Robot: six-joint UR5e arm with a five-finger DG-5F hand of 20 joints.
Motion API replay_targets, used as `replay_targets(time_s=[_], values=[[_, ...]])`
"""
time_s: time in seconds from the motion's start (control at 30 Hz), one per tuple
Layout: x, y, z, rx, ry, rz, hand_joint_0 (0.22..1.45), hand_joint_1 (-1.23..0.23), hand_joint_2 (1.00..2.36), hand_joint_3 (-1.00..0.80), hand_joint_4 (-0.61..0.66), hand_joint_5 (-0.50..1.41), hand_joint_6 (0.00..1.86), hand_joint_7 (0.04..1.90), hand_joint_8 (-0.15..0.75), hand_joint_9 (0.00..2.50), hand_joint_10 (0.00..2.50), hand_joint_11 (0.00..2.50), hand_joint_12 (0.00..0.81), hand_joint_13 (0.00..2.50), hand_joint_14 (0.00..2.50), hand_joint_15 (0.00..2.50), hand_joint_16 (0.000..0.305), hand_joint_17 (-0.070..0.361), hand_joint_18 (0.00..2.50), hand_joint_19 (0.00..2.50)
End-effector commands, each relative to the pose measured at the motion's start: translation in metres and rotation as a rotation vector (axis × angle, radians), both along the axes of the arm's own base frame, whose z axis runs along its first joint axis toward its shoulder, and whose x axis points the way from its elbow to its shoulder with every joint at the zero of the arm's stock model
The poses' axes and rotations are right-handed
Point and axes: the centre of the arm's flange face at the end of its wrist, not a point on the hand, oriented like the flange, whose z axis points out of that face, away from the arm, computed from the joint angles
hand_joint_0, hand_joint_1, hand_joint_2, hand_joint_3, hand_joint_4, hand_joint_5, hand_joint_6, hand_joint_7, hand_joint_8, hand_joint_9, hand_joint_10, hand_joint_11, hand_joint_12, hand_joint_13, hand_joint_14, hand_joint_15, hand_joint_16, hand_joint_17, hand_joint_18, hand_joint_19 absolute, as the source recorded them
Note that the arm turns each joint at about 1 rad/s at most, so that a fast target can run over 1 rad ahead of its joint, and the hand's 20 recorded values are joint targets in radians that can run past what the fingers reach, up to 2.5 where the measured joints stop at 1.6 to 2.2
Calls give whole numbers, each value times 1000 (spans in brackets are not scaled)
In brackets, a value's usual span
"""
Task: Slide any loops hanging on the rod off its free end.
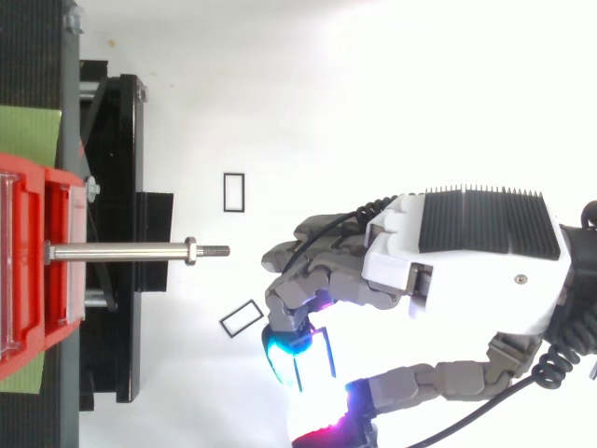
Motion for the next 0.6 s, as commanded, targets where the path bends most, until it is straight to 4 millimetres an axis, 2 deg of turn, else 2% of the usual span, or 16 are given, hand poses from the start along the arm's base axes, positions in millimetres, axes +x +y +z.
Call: replay_targets(time_s=[0.0, 0.57], values=[[0, 0, 0, -4, -1, -2, 589, -722, 1021, -143, -26, -167, 895, 1170, 323, 775, 8, 237, 339, 443, 0, 0, 43, 96, 321, 0], [0, 0, 0, -4, -1, -2, 593, -722, 1021, -150, -21, -169, 896, 1179, 324, 775, 8, 226, 339, 462, 0, 0, 45, 101, 391, 16]])
